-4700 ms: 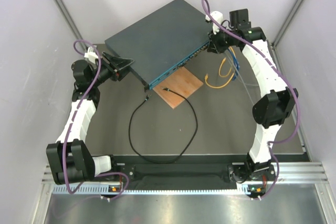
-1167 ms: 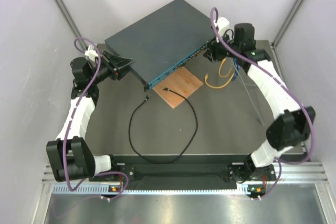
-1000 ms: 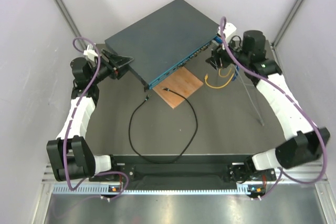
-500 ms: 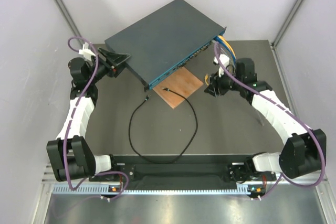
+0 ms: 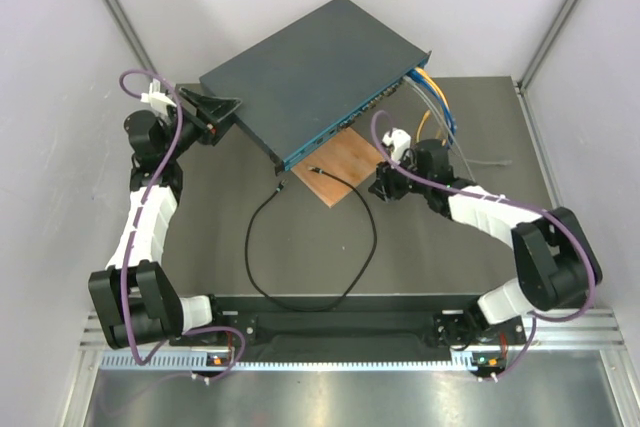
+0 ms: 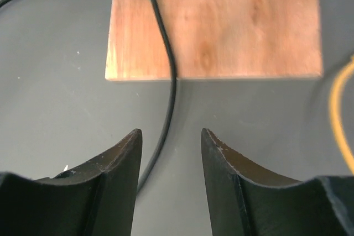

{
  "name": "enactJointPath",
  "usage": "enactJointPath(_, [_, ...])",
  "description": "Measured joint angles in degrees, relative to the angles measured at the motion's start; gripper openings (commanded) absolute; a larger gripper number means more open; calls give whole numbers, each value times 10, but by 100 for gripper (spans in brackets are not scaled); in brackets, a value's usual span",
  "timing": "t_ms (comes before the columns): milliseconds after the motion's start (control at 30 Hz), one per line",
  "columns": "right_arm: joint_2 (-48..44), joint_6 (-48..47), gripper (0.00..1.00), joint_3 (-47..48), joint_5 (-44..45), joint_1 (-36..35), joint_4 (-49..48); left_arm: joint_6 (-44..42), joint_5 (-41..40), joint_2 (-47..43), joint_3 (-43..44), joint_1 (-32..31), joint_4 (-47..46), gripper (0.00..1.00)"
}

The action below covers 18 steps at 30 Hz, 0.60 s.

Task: Insert the plug into the switch port

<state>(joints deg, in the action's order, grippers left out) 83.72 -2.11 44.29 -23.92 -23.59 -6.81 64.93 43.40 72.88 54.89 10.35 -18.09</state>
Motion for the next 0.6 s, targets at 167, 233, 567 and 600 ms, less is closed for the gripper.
enactJointPath(167, [46, 11, 46, -5, 21, -49, -63, -7, -4, 0, 0, 2, -3, 81])
enactJointPath(233, [66, 13, 46, -4, 27, -65, -78, -9, -5, 0, 0, 2, -3, 81])
enactJointPath(567, [153, 11, 42, 13, 88, -89, -89, -15, -7, 0, 0, 3, -6, 82])
enactJointPath(600, [159, 11, 42, 18, 92, -90, -88, -16, -6, 0, 0, 3, -7, 82])
